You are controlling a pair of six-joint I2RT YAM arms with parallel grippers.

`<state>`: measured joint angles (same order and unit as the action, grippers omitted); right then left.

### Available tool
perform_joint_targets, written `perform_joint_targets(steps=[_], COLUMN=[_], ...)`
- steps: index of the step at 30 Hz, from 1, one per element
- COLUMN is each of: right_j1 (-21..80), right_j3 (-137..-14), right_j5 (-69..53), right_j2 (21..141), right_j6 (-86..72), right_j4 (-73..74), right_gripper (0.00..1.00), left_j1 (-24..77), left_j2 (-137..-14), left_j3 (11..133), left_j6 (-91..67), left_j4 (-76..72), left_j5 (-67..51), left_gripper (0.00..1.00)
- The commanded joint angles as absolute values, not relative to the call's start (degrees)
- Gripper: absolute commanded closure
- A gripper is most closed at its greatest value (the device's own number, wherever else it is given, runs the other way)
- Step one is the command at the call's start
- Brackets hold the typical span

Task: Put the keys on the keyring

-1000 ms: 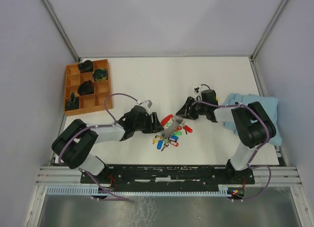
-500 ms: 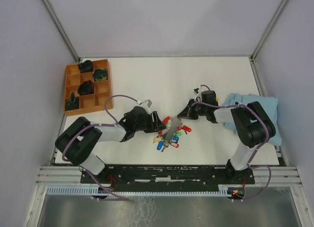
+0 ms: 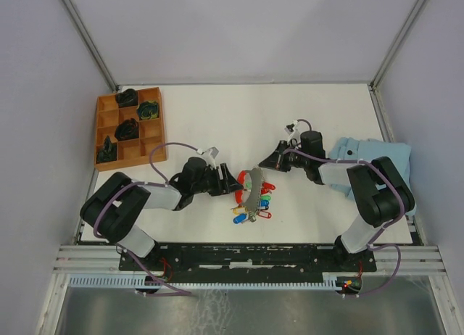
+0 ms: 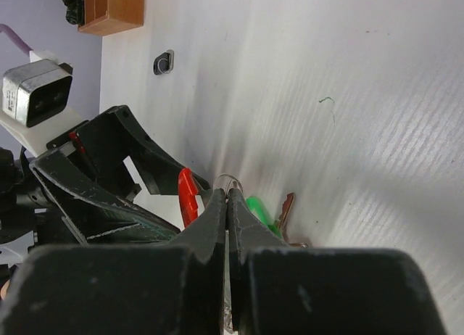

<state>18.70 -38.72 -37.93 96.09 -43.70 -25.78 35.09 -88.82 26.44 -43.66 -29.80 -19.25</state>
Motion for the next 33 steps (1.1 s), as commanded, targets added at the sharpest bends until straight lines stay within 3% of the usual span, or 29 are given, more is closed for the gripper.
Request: perform_joint_targets(steps=[1, 6, 9, 14, 18, 26, 33], right_j1=[18.81, 18.81, 18.8, 18.76, 18.81, 18.87, 20.32], right_j3=[-37.89, -37.54, -37.41, -37.03, -36.98, -35.57, -33.67], right_j5=[-40.42, -40.78, -41.03, -41.09, -40.07, -38.23, -35.22], right_j2=[94.46, 95.03, 95.41, 95.23, 93.48, 86.19, 77.6], right_j6=[-45.21, -45.96, -46.4, -45.85, -43.61, -39.39, -33.38], right_j4=[-32.12, -33.68, -34.46, -34.37, -31.87, -29.07, -27.08], right_gripper=[0.99, 0.99, 0.99, 0.99, 0.93, 0.7, 0.52], left_j1=[34.48, 34.55, 34.49, 34.47, 34.45, 34.45, 34.6], left_j2=[-91.39, -94.93, -97.34, -97.12, -91.27, -78.07, -73.6], left_j3=[25.42, 25.41, 25.7, 25.64, 27.9, 37.25, 50.01], left_j6=[-47.11, -49.06, -50.5, -50.16, -43.81, -28.87, -20.73], left_j4=[-40.95, -46.85, -50.58, -52.2, -38.93, -6.83, 16.96], left_j5=[-26.54, -29.29, -30.95, -31.92, -29.18, -18.08, -13.6], left_gripper=[0.3, 0.36, 0.45, 0.73, 0.97, 0.97, 0.97])
